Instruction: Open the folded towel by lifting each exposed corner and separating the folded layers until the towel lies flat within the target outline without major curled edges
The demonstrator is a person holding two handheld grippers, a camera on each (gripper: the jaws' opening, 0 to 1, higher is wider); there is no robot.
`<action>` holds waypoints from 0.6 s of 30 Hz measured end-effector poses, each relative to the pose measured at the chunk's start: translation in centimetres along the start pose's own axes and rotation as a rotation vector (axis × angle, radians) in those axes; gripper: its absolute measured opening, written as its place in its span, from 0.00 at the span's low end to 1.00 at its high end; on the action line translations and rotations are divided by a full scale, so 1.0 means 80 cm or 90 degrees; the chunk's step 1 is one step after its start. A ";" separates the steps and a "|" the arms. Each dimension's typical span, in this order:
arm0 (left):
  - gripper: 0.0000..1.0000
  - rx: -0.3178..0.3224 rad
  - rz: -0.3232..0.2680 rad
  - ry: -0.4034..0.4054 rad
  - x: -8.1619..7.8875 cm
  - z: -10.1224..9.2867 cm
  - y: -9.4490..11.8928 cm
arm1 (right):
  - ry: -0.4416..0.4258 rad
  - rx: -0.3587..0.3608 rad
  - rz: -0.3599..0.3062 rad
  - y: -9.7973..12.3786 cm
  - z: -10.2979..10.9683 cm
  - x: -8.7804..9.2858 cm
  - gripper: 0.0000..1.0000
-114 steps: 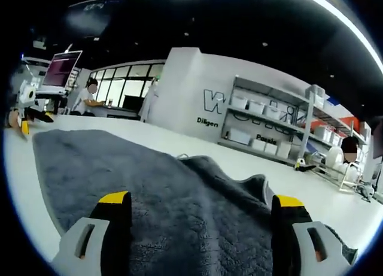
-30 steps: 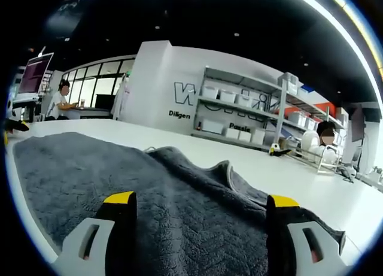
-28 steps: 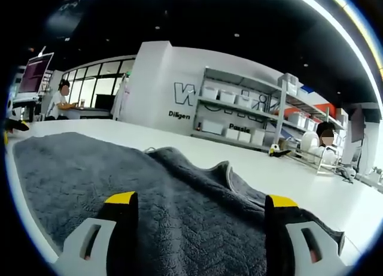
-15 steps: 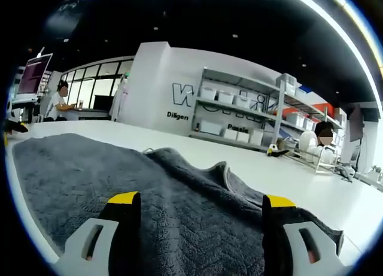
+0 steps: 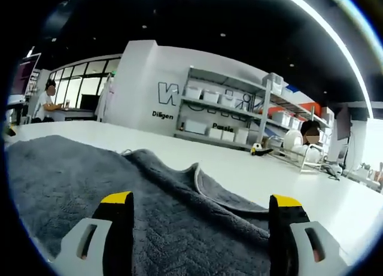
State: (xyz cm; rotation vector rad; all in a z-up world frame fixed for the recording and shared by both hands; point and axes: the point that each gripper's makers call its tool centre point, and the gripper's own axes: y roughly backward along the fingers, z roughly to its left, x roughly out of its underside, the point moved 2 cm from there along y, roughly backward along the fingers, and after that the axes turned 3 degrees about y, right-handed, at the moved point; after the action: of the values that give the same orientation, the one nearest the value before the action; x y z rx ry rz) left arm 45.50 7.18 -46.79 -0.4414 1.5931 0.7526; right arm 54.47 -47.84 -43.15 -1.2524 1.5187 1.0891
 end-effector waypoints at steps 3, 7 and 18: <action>0.93 0.000 -0.001 0.004 0.000 0.001 0.000 | -0.004 0.008 0.005 -0.011 -0.010 -0.005 0.78; 0.92 -0.002 -0.001 0.006 0.000 0.002 0.001 | 0.019 0.010 0.018 -0.032 -0.018 -0.013 0.63; 0.92 -0.002 0.000 0.021 0.001 0.006 0.000 | 0.092 -0.056 0.137 -0.097 -0.014 0.013 0.33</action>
State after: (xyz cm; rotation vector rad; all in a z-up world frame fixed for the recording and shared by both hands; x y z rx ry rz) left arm 45.87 7.52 -46.87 -0.4575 1.6231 0.7518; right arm 61.91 -50.02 -44.63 -1.2710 1.7645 1.2371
